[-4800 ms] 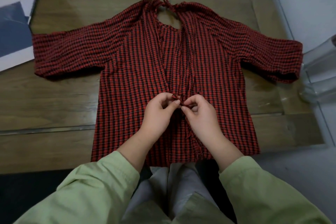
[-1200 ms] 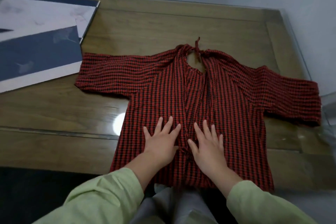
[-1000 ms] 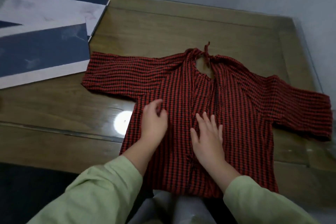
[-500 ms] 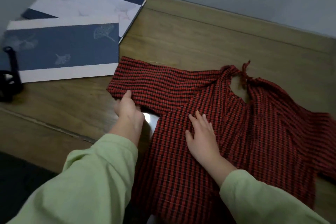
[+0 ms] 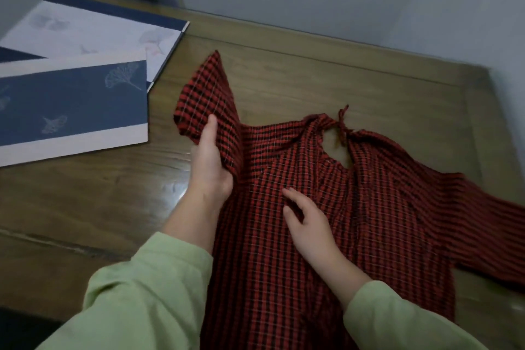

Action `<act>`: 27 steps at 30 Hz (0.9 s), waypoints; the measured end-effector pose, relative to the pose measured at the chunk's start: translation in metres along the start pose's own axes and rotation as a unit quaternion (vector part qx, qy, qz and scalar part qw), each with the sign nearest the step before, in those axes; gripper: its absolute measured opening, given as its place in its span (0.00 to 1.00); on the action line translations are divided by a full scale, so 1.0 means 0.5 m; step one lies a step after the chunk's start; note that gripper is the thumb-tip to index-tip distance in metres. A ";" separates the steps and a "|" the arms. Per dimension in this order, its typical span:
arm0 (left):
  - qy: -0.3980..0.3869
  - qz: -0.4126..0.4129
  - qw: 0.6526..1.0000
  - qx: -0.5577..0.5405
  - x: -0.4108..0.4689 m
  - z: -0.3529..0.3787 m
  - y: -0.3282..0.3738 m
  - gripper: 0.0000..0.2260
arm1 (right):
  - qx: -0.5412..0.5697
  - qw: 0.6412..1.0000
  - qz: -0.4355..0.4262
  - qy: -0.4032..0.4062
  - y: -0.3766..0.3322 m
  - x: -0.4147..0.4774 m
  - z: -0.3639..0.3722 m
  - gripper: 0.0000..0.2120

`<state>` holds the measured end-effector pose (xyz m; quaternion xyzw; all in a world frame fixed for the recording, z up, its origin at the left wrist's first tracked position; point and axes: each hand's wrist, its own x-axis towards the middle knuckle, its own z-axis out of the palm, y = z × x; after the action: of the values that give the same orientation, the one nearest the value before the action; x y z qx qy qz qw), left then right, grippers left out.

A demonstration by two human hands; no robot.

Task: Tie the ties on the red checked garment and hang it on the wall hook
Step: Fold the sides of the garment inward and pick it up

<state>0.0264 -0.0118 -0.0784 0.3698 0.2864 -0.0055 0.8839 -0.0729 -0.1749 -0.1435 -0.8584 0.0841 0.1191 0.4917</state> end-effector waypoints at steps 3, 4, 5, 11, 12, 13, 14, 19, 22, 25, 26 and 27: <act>-0.031 0.101 0.988 0.109 -0.032 0.027 -0.051 0.12 | 0.041 0.998 0.002 0.048 0.011 -0.019 -0.029 0.16; -0.061 0.120 0.980 0.149 -0.043 0.029 -0.068 0.15 | 0.056 0.996 0.004 0.063 0.018 -0.027 -0.040 0.17; -0.083 0.140 0.965 0.204 -0.051 0.028 -0.087 0.20 | 0.066 0.995 0.005 0.075 0.026 -0.039 -0.051 0.17; -0.156 0.314 0.872 0.342 -0.097 0.072 -0.161 0.19 | 0.107 0.982 0.030 0.155 0.079 -0.111 -0.109 0.21; -0.172 0.329 0.862 0.345 -0.111 0.093 -0.178 0.15 | 0.110 0.978 0.041 0.171 0.093 -0.124 -0.122 0.21; -0.196 0.339 0.851 0.351 -0.126 0.114 -0.195 0.12 | 0.116 0.975 0.052 0.181 0.103 -0.136 -0.136 0.21; -0.225 0.342 0.838 0.362 -0.140 0.131 -0.214 0.10 | 0.125 0.972 0.068 0.187 0.112 -0.144 -0.147 0.20; -0.343 0.336 0.773 0.415 -0.211 0.186 -0.326 0.07 | 0.183 0.953 0.127 0.205 0.145 -0.159 -0.210 0.18; -0.382 0.295 0.752 0.448 -0.243 0.192 -0.389 0.10 | 0.191 0.950 0.134 0.208 0.167 -0.164 -0.246 0.13; -0.392 0.264 0.742 0.476 -0.261 0.198 -0.439 0.11 | 0.189 0.951 0.149 0.196 0.197 -0.167 -0.278 0.09; -0.390 0.255 0.740 0.485 -0.264 0.198 -0.454 0.11 | 0.185 0.951 0.159 0.192 0.207 -0.167 -0.288 0.08; -0.389 0.249 0.735 0.496 -0.263 0.193 -0.464 0.11 | 0.183 0.950 0.166 0.190 0.213 -0.167 -0.293 0.07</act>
<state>-0.0864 -0.2702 -0.1077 0.7798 -0.2280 -0.0701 0.5789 -0.1626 -0.3526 -0.1357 -0.7344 0.3377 0.0161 0.5885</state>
